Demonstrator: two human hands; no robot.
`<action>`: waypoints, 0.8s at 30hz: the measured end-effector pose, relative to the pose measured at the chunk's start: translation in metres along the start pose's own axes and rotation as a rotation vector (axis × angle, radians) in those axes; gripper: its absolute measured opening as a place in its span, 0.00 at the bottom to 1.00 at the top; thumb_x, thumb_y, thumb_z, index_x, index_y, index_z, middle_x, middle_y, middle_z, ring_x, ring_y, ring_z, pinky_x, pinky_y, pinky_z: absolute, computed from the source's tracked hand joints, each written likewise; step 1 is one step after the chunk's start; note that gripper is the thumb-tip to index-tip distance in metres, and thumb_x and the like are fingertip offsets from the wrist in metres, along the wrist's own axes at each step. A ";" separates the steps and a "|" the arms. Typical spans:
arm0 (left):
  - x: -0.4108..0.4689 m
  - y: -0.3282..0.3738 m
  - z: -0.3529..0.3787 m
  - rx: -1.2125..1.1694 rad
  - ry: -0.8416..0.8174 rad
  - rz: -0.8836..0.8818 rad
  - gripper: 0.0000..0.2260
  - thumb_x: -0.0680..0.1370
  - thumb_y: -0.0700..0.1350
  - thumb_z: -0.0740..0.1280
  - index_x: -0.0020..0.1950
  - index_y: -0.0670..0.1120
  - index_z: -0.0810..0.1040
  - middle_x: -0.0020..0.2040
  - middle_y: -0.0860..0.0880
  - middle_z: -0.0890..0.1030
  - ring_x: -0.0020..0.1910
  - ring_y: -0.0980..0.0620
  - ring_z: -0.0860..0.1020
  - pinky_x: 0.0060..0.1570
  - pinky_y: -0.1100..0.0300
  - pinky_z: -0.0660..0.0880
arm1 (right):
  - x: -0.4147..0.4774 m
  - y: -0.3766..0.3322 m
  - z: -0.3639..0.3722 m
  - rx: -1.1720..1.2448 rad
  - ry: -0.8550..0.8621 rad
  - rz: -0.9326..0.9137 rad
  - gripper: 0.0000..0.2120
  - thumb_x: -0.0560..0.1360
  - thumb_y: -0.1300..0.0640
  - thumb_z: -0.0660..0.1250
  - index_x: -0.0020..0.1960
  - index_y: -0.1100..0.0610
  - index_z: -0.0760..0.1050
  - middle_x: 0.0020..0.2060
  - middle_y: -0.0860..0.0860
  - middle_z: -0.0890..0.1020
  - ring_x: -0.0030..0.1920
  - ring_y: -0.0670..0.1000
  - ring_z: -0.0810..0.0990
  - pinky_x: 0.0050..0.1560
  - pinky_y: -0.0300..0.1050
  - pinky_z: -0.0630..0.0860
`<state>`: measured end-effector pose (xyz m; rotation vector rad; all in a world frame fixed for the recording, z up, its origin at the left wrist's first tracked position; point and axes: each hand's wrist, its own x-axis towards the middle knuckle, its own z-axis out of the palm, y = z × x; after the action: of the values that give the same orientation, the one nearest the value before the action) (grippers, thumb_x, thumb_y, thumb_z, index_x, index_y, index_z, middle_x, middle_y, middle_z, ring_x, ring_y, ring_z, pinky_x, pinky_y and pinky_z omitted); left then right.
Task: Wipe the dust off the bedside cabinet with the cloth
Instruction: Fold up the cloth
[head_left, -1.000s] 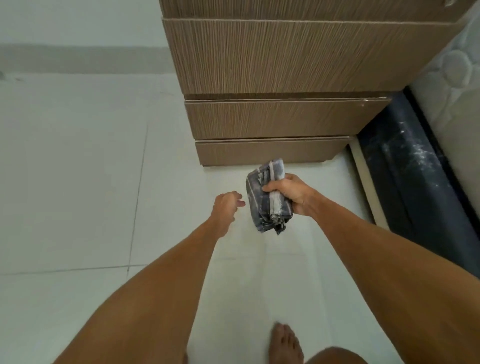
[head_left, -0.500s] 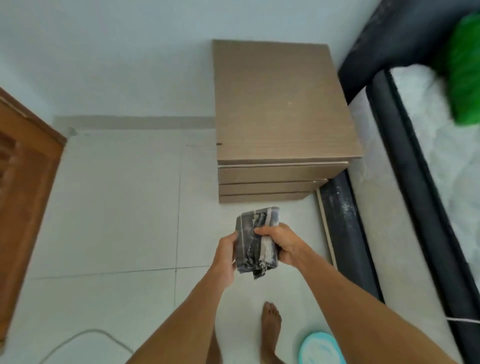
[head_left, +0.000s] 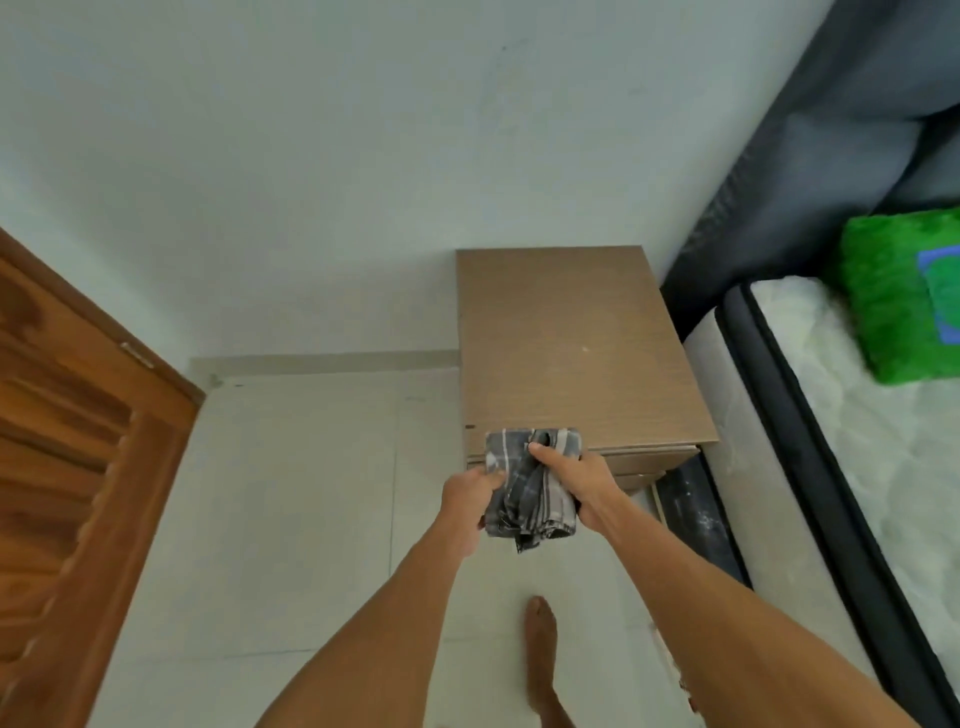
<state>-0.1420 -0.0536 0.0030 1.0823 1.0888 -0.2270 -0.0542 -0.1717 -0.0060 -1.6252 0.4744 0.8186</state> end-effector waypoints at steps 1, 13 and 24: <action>0.009 0.008 0.002 0.004 0.009 0.010 0.04 0.78 0.38 0.67 0.45 0.44 0.80 0.40 0.45 0.83 0.36 0.49 0.81 0.35 0.58 0.77 | 0.012 -0.007 0.002 -0.033 -0.005 -0.011 0.16 0.69 0.56 0.78 0.51 0.62 0.76 0.43 0.57 0.84 0.39 0.54 0.85 0.35 0.45 0.82; 0.136 0.078 0.041 0.103 0.168 0.002 0.06 0.78 0.37 0.66 0.44 0.44 0.81 0.43 0.42 0.84 0.43 0.44 0.83 0.46 0.49 0.81 | 0.164 -0.056 0.025 -0.213 -0.113 0.005 0.05 0.74 0.64 0.70 0.49 0.56 0.79 0.44 0.56 0.85 0.44 0.55 0.85 0.49 0.53 0.82; 0.187 0.074 0.054 0.146 0.242 -0.028 0.07 0.77 0.37 0.67 0.42 0.47 0.81 0.46 0.41 0.84 0.47 0.42 0.83 0.49 0.46 0.81 | 0.212 -0.058 0.028 -0.218 -0.176 0.091 0.09 0.75 0.65 0.68 0.54 0.58 0.79 0.46 0.55 0.85 0.46 0.55 0.84 0.51 0.54 0.82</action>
<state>0.0300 0.0030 -0.1008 1.2494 1.3202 -0.2035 0.1213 -0.1038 -0.1231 -1.7211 0.3453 1.1032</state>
